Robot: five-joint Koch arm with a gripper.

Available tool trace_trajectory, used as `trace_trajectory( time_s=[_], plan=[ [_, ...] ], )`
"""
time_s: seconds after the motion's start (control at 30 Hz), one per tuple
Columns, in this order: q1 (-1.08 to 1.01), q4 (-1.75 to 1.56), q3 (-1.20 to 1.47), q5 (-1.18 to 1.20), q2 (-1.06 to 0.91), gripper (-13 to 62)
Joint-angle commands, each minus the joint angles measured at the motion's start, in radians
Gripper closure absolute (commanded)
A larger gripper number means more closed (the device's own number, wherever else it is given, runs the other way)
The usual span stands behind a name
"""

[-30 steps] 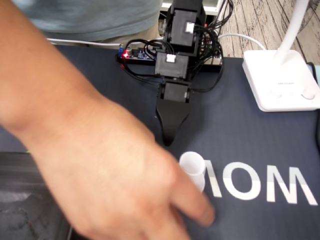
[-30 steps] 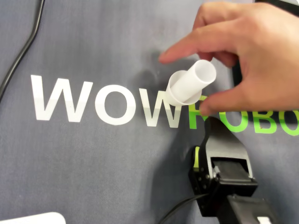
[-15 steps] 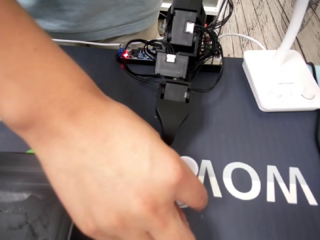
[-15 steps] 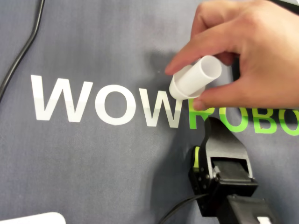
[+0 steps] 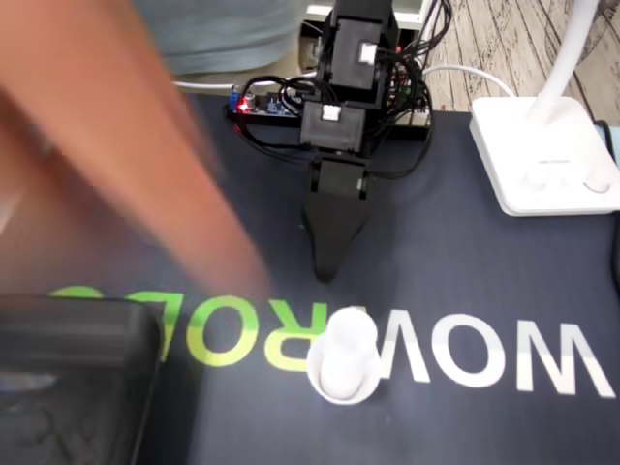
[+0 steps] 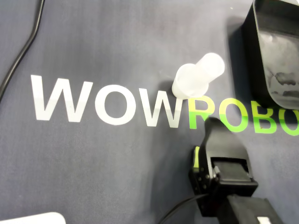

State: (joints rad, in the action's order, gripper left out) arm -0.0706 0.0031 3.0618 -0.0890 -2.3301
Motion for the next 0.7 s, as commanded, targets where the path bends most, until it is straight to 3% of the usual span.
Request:
trace_trajectory(
  time_s=[0.0,0.67],
  plan=[
    [0.000,-0.003,0.041,-0.003,-0.074,15.5],
    [0.000,-0.003,0.041,-0.003,-0.074,15.5]
  ],
)
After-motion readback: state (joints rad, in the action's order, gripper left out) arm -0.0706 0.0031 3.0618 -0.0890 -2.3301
